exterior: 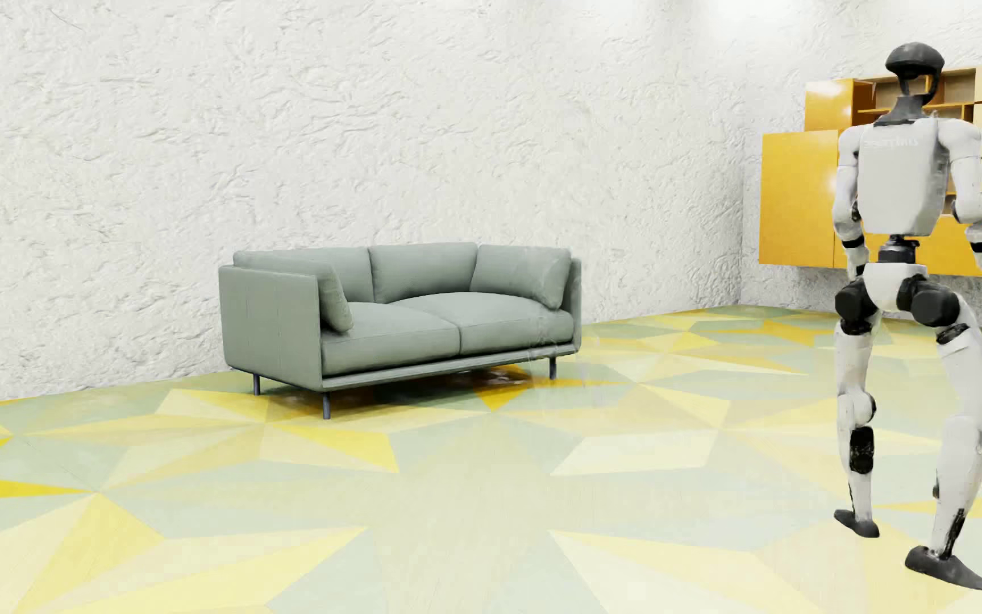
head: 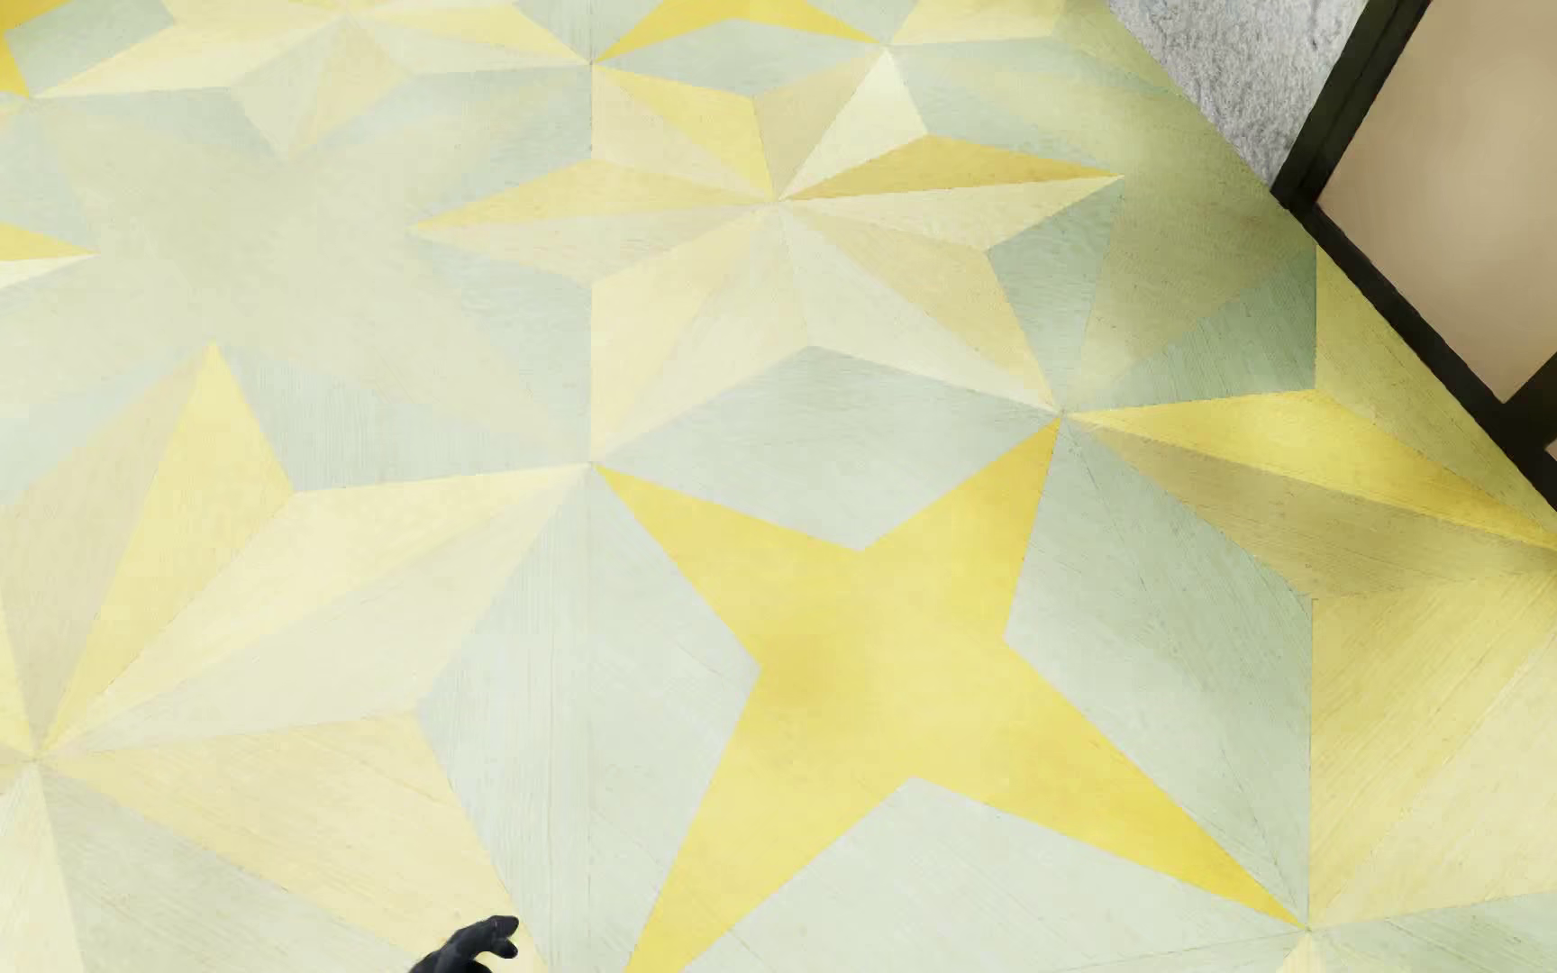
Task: Approach the sofa
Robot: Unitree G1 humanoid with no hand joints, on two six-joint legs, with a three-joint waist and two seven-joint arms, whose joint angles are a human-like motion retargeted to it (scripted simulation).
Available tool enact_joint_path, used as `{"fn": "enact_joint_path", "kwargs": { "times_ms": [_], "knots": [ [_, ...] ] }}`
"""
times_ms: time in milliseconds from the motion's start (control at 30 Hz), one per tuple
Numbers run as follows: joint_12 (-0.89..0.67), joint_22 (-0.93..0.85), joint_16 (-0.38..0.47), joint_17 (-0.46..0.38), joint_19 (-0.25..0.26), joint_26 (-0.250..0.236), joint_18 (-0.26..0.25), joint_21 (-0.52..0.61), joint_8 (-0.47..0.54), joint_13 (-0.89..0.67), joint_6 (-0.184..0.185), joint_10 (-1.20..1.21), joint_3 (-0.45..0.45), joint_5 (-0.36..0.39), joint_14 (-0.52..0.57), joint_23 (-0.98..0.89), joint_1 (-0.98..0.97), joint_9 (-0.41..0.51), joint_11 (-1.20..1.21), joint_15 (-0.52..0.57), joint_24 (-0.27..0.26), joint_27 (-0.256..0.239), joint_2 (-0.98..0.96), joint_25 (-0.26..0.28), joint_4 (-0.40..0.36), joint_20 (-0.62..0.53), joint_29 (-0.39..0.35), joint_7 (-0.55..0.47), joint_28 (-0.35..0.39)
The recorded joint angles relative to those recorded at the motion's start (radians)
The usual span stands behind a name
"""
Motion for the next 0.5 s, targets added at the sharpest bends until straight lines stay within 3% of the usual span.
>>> {"fn": "enact_joint_path", "kwargs": {
  "times_ms": [33, 67, 100, 133, 167, 200, 267, 300, 333, 400, 433, 500],
  "knots": [
    [-0.009, 0.013, 0.0, -0.013, -0.009, -0.006, 0.01, -0.039, 0.001, 0.022, 0.0, -0.027, 0.012, -0.084, -0.015, -0.014, -0.004, 0.001, 0.067, 0.079, 0.021, -0.012, 0.028, 0.002, -0.071, -0.054, -0.018, -0.054, -0.025],
    [-0.016, 0.014, 0.002, -0.031, -0.077, -0.021, 0.016, -0.056, 0.066, 0.049, -0.004, -0.042, 0.019, -0.174, -0.031, -0.039, -0.007, 0.004, 0.151, 0.159, 0.032, -0.032, 0.032, 0.005, -0.139, -0.101, -0.017, -0.111, -0.048],
    [-0.023, 0.013, 0.006, -0.041, -0.169, -0.031, 0.027, -0.064, 0.237, 0.07, -0.011, -0.042, 0.012, -0.236, -0.05, -0.058, -0.012, 0.01, 0.233, 0.199, 0.021, -0.051, -0.014, 0.006, -0.199, -0.125, -0.014, -0.181, -0.074],
    [-0.028, 0.002, 0.013, -0.037, -0.178, -0.027, 0.042, -0.069, 0.55, 0.081, -0.017, -0.022, -0.012, -0.2, -0.073, -0.067, -0.027, 0.018, 0.314, 0.159, -0.004, -0.063, -0.129, 0.005, -0.244, -0.131, -0.004, -0.272, -0.085],
    [-0.032, -0.015, 0.021, -0.022, -0.142, -0.014, 0.052, -0.075, 0.858, 0.081, -0.02, -0.003, -0.033, -0.086, -0.092, -0.069, -0.043, 0.023, 0.399, 0.073, -0.024, -0.06, -0.241, -0.002, -0.278, -0.127, 0.002, -0.355, -0.071],
    [-0.035, -0.034, 0.024, 0.001, -0.104, 0.002, 0.059, -0.081, 1.091, 0.075, -0.02, -0.001, -0.043, 0.051, -0.101, -0.071, -0.052, 0.024, 0.485, 0.008, -0.053, -0.054, -0.327, -0.01, -0.306, -0.112, 0.006, -0.424, -0.038],
    [-0.044, -0.062, 0.035, 0.033, -0.037, 0.017, 0.063, -0.066, 1.385, 0.063, -0.021, -0.037, -0.047, 0.322, -0.098, -0.095, -0.048, 0.023, 0.653, -0.046, -0.098, -0.063, -0.459, -0.045, -0.361, -0.099, 0.026, -0.537, 0.015],
    [-0.054, -0.073, 0.044, 0.045, -0.028, 0.018, 0.063, -0.055, 1.445, 0.065, -0.022, -0.049, -0.048, 0.418, -0.099, -0.122, -0.045, 0.022, 0.713, -0.067, -0.115, -0.078, -0.519, -0.074, -0.382, -0.101, 0.037, -0.594, 0.02],
    [-0.071, -0.075, 0.057, 0.059, -0.048, 0.018, 0.062, -0.061, 1.449, 0.076, -0.024, -0.054, -0.051, 0.465, -0.101, -0.162, -0.045, 0.022, 0.744, -0.091, -0.127, -0.095, -0.587, -0.096, -0.404, -0.109, 0.037, -0.657, 0.019],
    [-0.115, -0.054, 0.077, 0.091, -0.149, 0.022, 0.063, -0.103, 1.339, 0.121, -0.03, -0.063, -0.069, 0.442, -0.11, -0.259, -0.039, 0.022, 0.692, -0.133, -0.129, -0.126, -0.719, -0.135, -0.458, -0.131, 0.02, -0.798, 0.029],
    [-0.135, -0.029, 0.081, 0.105, -0.157, 0.03, 0.066, -0.126, 1.288, 0.148, -0.031, -0.064, -0.08, 0.438, -0.12, -0.302, -0.029, 0.021, 0.605, -0.149, -0.124, -0.142, -0.768, -0.146, -0.484, -0.138, 0.02, -0.865, 0.035],
    [-0.158, 0.025, 0.085, 0.108, -0.103, 0.06, 0.06, -0.145, 1.256, 0.179, -0.03, -0.068, -0.096, 0.494, -0.154, -0.341, 0.005, 0.015, 0.303, -0.123, -0.107, -0.155, -0.824, -0.172, -0.518, -0.141, 0.046, -0.977, 0.055]
  ]
}}
